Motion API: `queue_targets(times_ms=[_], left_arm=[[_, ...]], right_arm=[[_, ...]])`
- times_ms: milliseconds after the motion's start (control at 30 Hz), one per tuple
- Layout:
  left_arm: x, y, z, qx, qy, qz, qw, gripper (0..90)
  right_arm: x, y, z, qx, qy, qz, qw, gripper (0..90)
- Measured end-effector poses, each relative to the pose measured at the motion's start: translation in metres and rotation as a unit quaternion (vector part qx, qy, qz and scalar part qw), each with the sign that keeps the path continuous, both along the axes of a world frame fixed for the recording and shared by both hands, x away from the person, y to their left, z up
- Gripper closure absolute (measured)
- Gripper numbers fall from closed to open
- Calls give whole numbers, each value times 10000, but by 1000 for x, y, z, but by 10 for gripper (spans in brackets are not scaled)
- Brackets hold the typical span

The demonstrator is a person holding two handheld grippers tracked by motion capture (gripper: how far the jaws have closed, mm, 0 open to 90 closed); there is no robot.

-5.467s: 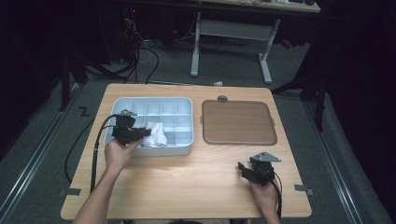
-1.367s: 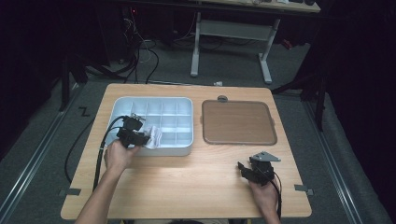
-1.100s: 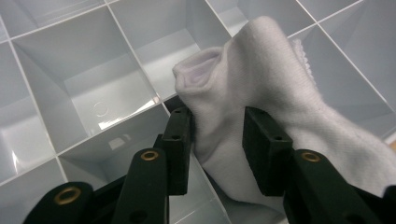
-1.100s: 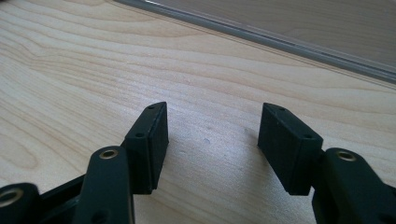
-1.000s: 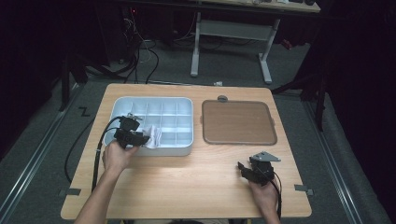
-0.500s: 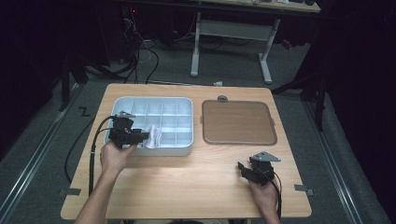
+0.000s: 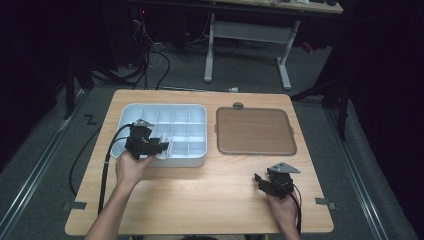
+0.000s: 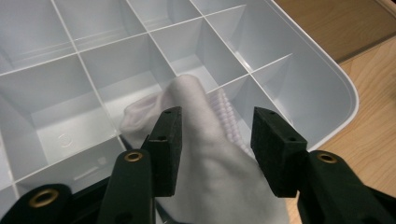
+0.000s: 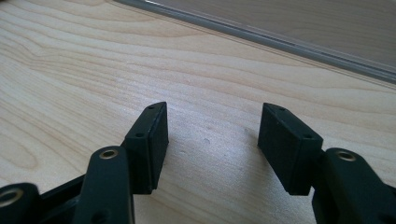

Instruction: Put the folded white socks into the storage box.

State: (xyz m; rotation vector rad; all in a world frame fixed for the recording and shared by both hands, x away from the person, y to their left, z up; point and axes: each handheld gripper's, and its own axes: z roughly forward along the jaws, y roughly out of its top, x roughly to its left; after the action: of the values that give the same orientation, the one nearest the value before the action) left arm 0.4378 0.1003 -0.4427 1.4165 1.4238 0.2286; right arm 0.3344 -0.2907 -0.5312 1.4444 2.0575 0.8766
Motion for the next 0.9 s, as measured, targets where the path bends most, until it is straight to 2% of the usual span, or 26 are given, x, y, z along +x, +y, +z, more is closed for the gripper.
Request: queue_targets(times_ms=[100, 167, 233, 267, 300, 467, 500, 567, 800, 900], left_arm=[[2, -8, -4, 213, -15, -1, 9998, 523], [3, -10, -6, 255, -6, -1, 9997, 532], [6, -15, -12, 383, 26, 5, 9993, 551], [6, -15, -12, 383, 26, 5, 9993, 569], [7, -16, -15, 514, -23, 21, 9987, 593], [6, -19, -19, 890, -152, 54, 9959, 702], [6, -19, -19, 890, -152, 54, 9959, 718], [7, -20, -22, 1029, -134, 75, 9946, 744], [10, -21, -27, 1218, 1, 42, 9925, 803], [12, -20, -29, 1208, 77, 27, 9926, 811]], right_arm=[[0, 0, 0, 2, -5, 1, 10000, 433], [0, 0, 0, 2, -4, 0, 10000, 433], [0, 0, 0, 3, -4, 0, 10000, 433], [0, 0, 0, -1, 0, 1, 10000, 433], [0, 0, 0, 2, -4, 0, 10000, 433], [0, 0, 0, 0, -5, 1, 10000, 433], [0, 0, 0, 0, -5, 1, 10000, 433], [0, 0, 0, 2, -4, 0, 10000, 433], [0, 0, 0, 1, -4, 0, 10000, 433], [0, 0, 0, 4, -4, 1, 10000, 433]])
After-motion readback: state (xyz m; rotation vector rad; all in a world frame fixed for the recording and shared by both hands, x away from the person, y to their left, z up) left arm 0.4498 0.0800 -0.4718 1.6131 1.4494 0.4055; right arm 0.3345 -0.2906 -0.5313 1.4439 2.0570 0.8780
